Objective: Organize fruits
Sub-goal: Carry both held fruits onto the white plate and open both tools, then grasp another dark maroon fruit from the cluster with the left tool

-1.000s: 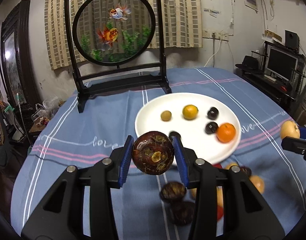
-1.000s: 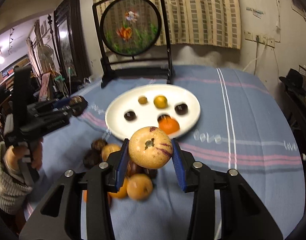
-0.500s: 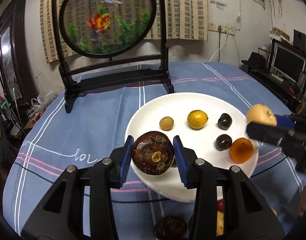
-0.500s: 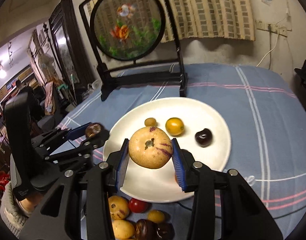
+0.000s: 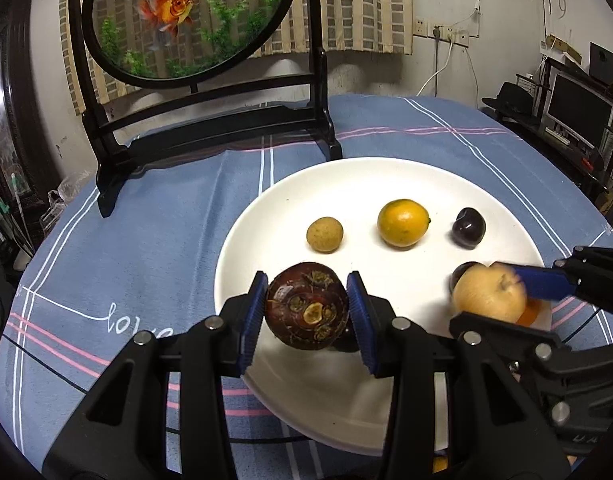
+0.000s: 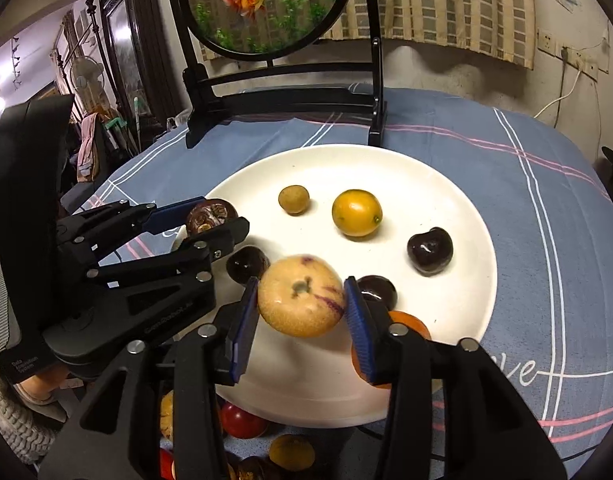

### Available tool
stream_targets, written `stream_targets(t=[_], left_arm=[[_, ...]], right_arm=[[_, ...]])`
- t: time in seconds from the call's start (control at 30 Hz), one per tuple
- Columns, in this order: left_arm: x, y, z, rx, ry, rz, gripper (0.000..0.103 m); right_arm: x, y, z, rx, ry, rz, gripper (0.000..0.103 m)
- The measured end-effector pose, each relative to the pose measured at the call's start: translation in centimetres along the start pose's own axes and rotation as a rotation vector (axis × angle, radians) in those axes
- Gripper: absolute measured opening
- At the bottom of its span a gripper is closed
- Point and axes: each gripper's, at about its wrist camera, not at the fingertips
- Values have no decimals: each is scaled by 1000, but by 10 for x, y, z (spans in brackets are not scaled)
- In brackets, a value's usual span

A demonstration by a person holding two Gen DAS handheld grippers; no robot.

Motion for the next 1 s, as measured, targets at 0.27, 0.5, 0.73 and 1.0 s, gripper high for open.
stream_targets(t=[0.27, 0.5, 0.73, 1.0], left_arm=[[-4, -17, 4, 53, -3, 17, 71], [-15, -58, -1, 112, -25, 57, 91], [-32, -109, -31, 101, -81, 37, 96], [-27, -138, -76, 10, -62, -20, 96]], right_arm=[[6, -21, 10, 76, 19, -13, 67], [4, -72, 14, 180, 74, -25, 77], [16, -124, -28, 244, 210, -31, 98], [53, -158, -64, 268, 404, -67, 102]])
Point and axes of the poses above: each gripper's, at about its wrist camera, not at the fingertips, and y roughly the way its jaws point, x to its right, z to its top, and after that the axes turned 13 degrees about x, right-handed
